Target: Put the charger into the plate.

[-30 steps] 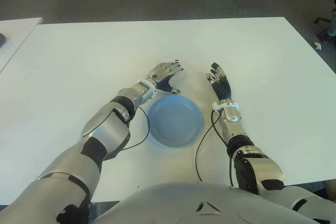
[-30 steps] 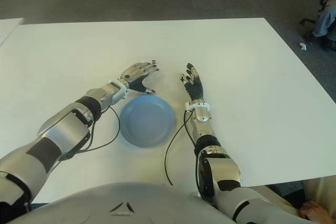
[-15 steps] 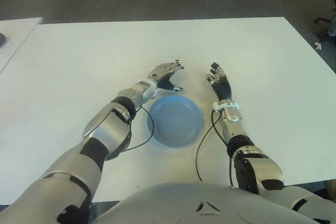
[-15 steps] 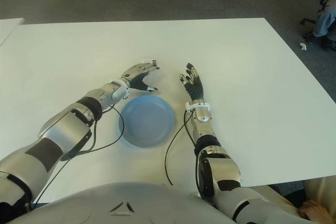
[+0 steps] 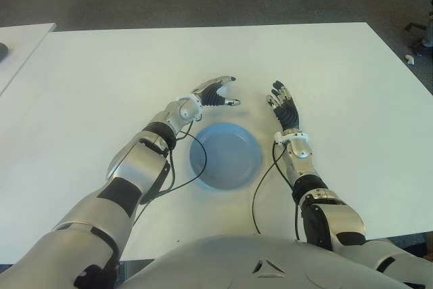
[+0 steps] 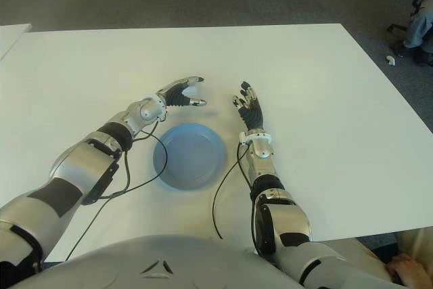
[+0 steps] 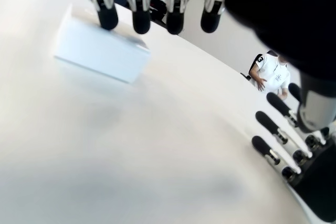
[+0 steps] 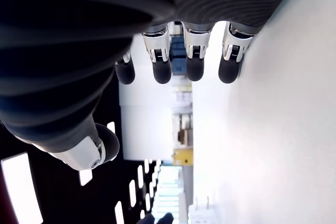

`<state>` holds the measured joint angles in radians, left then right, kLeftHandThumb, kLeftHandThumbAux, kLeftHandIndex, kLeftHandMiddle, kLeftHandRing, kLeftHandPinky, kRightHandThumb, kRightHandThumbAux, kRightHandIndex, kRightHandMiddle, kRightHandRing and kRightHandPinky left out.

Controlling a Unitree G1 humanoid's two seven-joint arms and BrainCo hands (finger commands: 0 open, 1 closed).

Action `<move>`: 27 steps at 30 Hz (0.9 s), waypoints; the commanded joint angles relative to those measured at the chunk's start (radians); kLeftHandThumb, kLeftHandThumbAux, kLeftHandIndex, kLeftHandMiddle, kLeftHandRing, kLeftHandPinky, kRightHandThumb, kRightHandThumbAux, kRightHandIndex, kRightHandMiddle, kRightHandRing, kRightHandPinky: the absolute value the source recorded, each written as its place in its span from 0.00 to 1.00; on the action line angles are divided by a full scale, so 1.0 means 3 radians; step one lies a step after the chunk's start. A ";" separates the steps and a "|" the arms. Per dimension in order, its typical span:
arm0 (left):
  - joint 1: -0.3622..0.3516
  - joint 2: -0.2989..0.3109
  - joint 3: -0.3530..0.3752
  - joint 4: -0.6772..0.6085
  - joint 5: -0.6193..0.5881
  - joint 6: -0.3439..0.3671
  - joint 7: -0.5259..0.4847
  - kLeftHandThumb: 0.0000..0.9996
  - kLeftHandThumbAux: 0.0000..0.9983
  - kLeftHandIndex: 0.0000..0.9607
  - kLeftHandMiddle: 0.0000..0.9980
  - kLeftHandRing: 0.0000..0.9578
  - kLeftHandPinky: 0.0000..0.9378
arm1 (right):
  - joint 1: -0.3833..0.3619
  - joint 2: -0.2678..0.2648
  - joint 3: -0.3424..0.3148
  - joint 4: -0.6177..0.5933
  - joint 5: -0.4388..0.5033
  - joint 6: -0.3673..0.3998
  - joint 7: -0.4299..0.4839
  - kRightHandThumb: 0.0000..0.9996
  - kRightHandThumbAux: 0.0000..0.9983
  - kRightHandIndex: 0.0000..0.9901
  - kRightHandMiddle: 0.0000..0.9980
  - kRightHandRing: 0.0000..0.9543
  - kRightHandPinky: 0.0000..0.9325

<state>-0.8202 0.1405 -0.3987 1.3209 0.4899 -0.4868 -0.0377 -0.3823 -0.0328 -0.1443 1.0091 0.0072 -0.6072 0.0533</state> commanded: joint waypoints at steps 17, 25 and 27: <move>0.0216 0.0075 0.0225 0.0112 -0.0207 0.0388 -0.0744 0.00 0.40 0.00 0.00 0.00 0.00 | 0.0670 0.0115 -0.0071 0.0355 0.0086 0.0322 -0.0013 0.05 0.60 0.03 0.05 0.05 0.05; 0.0193 0.0241 0.0172 0.0076 -0.0153 0.0324 -0.0880 0.00 0.40 0.00 0.00 0.00 0.00 | 0.0689 0.0131 -0.0080 0.0331 0.0096 0.0341 -0.0025 0.05 0.61 0.03 0.05 0.05 0.06; 0.0183 0.0326 0.0133 0.0052 -0.0119 0.0254 -0.0944 0.00 0.40 0.00 0.00 0.00 0.00 | 0.0696 0.0137 -0.0074 0.0319 0.0089 0.0346 -0.0034 0.05 0.61 0.03 0.05 0.05 0.06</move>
<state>-0.8312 0.1778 -0.3252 1.2948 0.4135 -0.4513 -0.2223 -0.3719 -0.0247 -0.1576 0.9916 0.0145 -0.6072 0.0516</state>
